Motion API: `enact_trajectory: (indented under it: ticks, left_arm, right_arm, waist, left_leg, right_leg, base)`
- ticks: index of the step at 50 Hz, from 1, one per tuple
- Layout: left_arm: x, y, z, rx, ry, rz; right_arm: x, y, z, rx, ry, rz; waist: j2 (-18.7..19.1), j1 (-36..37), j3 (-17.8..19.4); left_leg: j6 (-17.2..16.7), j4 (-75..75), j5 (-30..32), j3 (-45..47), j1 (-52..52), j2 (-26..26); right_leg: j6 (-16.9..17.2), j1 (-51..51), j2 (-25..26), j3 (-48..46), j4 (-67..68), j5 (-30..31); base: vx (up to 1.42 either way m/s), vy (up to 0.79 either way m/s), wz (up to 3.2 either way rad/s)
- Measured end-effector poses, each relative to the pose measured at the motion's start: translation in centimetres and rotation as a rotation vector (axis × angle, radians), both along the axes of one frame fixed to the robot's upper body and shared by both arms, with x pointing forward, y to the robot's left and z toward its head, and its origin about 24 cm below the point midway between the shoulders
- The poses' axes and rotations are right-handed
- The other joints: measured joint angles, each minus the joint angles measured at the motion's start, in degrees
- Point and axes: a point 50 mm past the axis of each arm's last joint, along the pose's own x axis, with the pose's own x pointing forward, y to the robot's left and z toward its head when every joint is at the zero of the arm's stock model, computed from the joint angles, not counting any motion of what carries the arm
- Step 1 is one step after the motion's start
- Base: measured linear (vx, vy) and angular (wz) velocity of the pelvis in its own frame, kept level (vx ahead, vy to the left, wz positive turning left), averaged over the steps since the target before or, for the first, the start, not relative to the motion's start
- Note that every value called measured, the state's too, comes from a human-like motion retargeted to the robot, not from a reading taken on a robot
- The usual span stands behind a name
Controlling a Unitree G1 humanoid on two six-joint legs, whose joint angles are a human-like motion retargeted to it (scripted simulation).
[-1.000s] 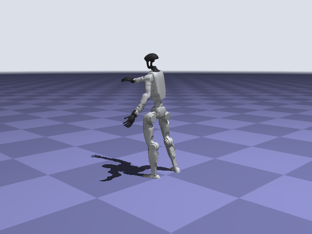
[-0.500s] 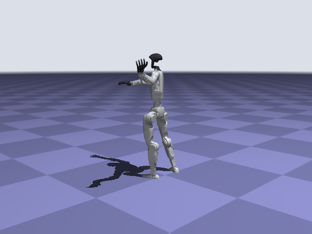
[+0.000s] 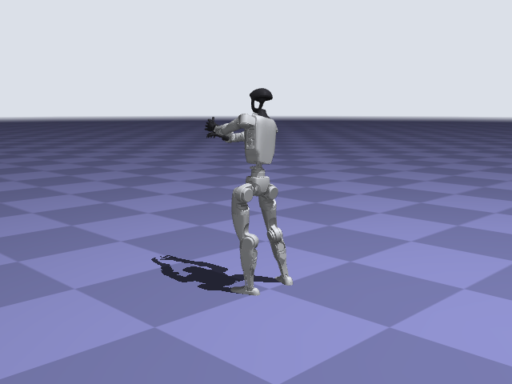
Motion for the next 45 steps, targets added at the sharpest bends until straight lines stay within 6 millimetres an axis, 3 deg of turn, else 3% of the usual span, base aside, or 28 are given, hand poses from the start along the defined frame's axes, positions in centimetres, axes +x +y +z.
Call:
enact_trajectory:
  ticks: [2,5,9,12,15,21,25,28,33,38,45]
  left_arm:
    - [0.0,0.8,-5.2,-0.042,0.146,0.037]
    - [-0.6,3.4,-10.7,-0.143,0.269,0.084]
    - [-1.8,7.3,-15.0,-0.184,0.335,0.129]
    - [-2.3,9.6,-16.0,-0.152,0.328,0.142]
    - [-2.5,11.3,-14.6,-0.047,0.231,0.126]
    - [-3.5,14.3,-7.2,0.237,-0.097,0.016]
    - [-5.6,17.0,-2.9,0.415,-0.268,-0.002]
    - [-7.8,19.2,-0.8,0.539,-0.357,0.017]
    - [-11.4,22.3,0.7,0.678,-0.443,0.078]
    - [-14.2,24.6,0.3,0.733,-0.449,0.127]
    - [-17.5,25.9,0.9,0.879,-0.422,0.121]
  right_arm:
    - [-0.1,1.7,0.5,-0.036,-0.033,0.064]
    - [-0.4,3.1,1.1,-0.068,-0.082,0.132]
    - [-0.6,2.4,0.6,0.026,-0.087,0.143]
    - [-1.0,1.3,0.1,0.171,-0.080,0.161]
    - [-2.1,0.3,0.3,0.271,-0.115,0.231]
    - [-6.3,-1.6,1.7,0.212,-0.167,0.443]
    - [-9.4,-2.4,2.6,0.114,-0.154,0.547]
    - [-11.3,-3.0,3.1,0.077,-0.113,0.595]
    - [-13.5,-4.4,3.8,0.090,-0.049,0.625]
    - [-15.3,-6.6,3.6,0.110,0.016,0.604]
    - [-17.5,-10.2,3.9,0.126,0.054,0.477]
  waist:
    - [-1.15,-1.75,1.27]
    - [-3.00,-3.27,2.65]
    - [-5.42,-2.76,2.84]
    - [-6.96,-1.54,2.15]
    - [-8.12,-0.27,1.13]
    - [-9.61,1.49,-0.48]
    - [-10.25,1.82,-1.21]
    - [-10.58,1.63,-1.81]
    - [-11.02,0.83,-2.68]
    - [-11.71,-0.85,-3.00]
    - [-12.70,-1.54,-3.89]
  left_leg:
    - [0.02,0.01,-0.26,1.37,0.60,0.23]
    - [0.06,0.15,-0.75,3.18,1.37,0.61]
    - [0.57,0.85,-1.69,4.26,1.71,1.15]
    - [1.04,1.08,-2.13,3.88,1.67,1.45]
    - [1.12,0.83,-2.14,2.70,1.52,1.65]
    - [0.11,0.15,-1.77,0.44,1.20,1.87]
    - [-0.34,0.10,-1.78,0.44,0.90,2.20]
    - [-0.55,0.09,-1.84,1.28,0.72,2.73]
    - [-0.97,0.46,-2.10,3.08,0.52,3.89]
    - [-0.50,1.52,-2.73,3.44,1.46,4.03]
    - [-0.47,2.09,-3.03,4.75,1.68,5.47]
  right_leg:
    - [-0.18,-0.26,0.46,1.48,-0.11,0.02]
    - [-0.33,-0.47,1.13,3.26,-0.31,-0.01]
    - [-0.21,-0.23,1.76,4.04,-0.74,-0.17]
    - [-0.02,0.25,1.98,3.38,-0.95,-0.42]
    - [0.24,0.94,2.04,1.83,-1.11,-0.70]
    - [0.76,2.05,2.00,-1.22,-1.19,-1.20]
    - [0.93,1.87,2.31,-1.63,-1.32,-1.29]
    - [0.93,1.39,3.01,-1.10,-1.78,-1.06]
    - [0.93,0.67,4.47,0.14,-2.74,-0.54]
    - [0.56,1.88,4.36,1.13,-3.06,-1.07]
    - [0.93,1.96,5.93,1.87,-3.97,-0.91]
  base:
    - [0.02,-0.02,-0.66]
    - [0.03,-0.02,-0.55]
    - [0.03,-0.02,-0.22]
    - [0.06,-0.02,0.14]
    - [0.06,-0.01,0.39]
    - [0.07,-0.01,0.39]
    - [0.07,-0.03,0.02]
    - [0.06,-0.05,-0.24]
    - [0.05,-0.07,-0.31]
    - [0.07,-0.03,-0.13]
    - [0.05,-0.10,-0.19]
